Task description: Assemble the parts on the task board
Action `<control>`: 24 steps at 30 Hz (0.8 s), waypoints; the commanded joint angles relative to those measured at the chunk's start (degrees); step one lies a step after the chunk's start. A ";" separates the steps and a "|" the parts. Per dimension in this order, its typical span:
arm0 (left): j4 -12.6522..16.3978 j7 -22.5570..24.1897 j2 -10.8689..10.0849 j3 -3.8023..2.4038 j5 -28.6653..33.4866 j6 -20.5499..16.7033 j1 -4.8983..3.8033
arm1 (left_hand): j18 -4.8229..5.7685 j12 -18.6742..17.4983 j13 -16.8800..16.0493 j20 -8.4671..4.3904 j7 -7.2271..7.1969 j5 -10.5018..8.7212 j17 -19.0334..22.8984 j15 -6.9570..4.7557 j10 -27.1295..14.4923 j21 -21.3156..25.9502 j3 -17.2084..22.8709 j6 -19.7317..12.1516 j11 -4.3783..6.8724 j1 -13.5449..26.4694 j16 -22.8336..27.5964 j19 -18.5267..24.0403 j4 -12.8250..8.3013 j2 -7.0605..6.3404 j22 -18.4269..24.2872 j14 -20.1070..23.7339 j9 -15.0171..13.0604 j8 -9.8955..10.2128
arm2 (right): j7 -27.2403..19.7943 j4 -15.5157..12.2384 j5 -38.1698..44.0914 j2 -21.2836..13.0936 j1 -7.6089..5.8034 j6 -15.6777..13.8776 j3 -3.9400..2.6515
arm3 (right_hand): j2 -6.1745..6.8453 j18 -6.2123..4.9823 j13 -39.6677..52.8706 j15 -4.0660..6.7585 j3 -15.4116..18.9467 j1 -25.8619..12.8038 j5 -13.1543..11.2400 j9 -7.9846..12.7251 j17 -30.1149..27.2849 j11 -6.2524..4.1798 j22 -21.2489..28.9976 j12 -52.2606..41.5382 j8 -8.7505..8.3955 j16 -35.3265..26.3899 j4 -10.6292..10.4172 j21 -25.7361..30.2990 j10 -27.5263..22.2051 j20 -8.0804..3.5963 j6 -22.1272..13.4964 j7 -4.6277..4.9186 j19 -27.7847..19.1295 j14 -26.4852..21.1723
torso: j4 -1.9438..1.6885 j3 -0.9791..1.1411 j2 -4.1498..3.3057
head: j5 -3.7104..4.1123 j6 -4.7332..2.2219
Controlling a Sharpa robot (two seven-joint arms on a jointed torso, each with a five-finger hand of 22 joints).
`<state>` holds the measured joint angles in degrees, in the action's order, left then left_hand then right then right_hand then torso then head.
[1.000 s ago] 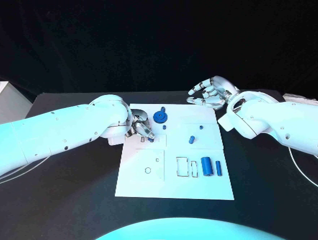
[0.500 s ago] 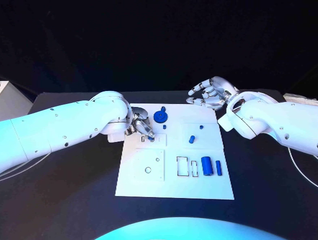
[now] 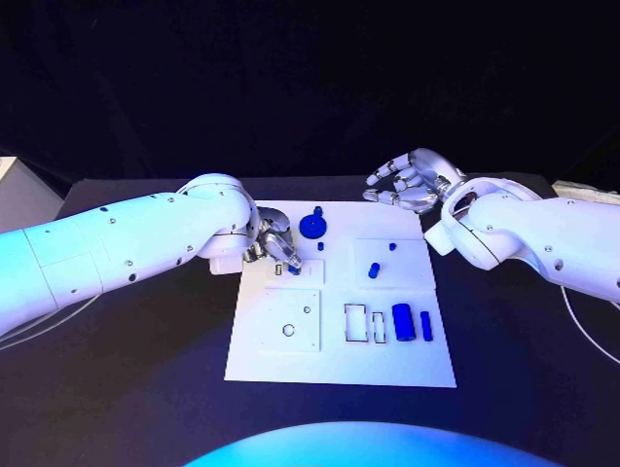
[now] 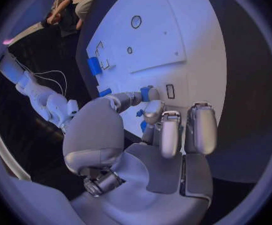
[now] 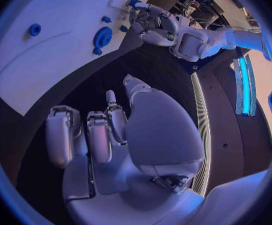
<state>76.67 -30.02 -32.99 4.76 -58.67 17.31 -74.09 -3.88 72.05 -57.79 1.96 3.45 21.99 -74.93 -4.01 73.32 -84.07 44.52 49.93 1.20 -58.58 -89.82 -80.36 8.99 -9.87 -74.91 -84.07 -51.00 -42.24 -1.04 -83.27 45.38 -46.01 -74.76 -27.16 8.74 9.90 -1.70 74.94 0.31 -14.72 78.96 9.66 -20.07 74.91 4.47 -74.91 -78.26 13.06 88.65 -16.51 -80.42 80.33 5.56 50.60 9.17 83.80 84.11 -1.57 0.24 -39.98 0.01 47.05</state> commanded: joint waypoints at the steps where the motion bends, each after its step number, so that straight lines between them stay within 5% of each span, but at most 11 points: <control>1: -0.12 -0.07 0.29 -0.05 0.29 1.52 -0.10 | 0.73 0.05 -0.02 0.05 -0.46 0.26 -15.07 -0.40 0.41 -0.35 11.30 0.47 0.05 -0.42 -0.18 -0.44 -11.74 0.09 -1.41 -5.93 -0.02 -0.11 | -0.25 -0.01 0.38 0.04 0.04 0.85 0.00 | 0.15 -0.68 4.81 -0.44 -0.25 -0.62 0.11 0.05 12.27 -0.02 -8.14 0.15 -0.17 -0.18 -0.02 0.32 -0.53 0.39 -0.35 0.11 1.96 5.04 | -0.02 -0.03 0.01 | -0.03 0.06; 24: -0.45 -0.13 0.81 -0.02 -0.66 1.13 -0.10 | 0.74 0.00 0.03 0.04 -0.45 0.26 -15.07 -0.41 0.43 -0.36 11.30 0.53 0.05 -0.47 -0.18 -0.46 -11.77 0.07 -1.45 -5.93 0.02 -0.04 | -0.27 -0.02 0.38 0.05 0.05 0.87 0.01 | 0.15 -0.68 4.81 -0.44 -0.25 -0.62 0.11 0.05 12.27 -0.02 -8.14 0.15 -0.17 -0.18 -0.02 0.32 -0.53 0.39 -0.35 0.11 1.96 5.04 | -0.03 -0.05 0.00 | -0.06 0.12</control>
<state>76.10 -30.15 -32.34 4.78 -58.98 17.78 -74.12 -3.88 72.05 -57.80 1.97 3.53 22.09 -74.92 -4.00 73.32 -84.05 44.52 50.01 1.19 -58.60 -89.81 -80.36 8.99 -9.85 -74.90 -84.06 -50.96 -42.21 -1.02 -83.26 45.38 -46.00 -74.74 -27.11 8.75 9.80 -1.69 74.92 0.32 -14.72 78.87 9.66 -20.08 74.91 4.47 -74.95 -78.26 13.06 88.65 -16.51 -80.42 80.33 5.56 50.60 9.17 83.80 84.12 -1.58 0.19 -39.97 -0.03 47.16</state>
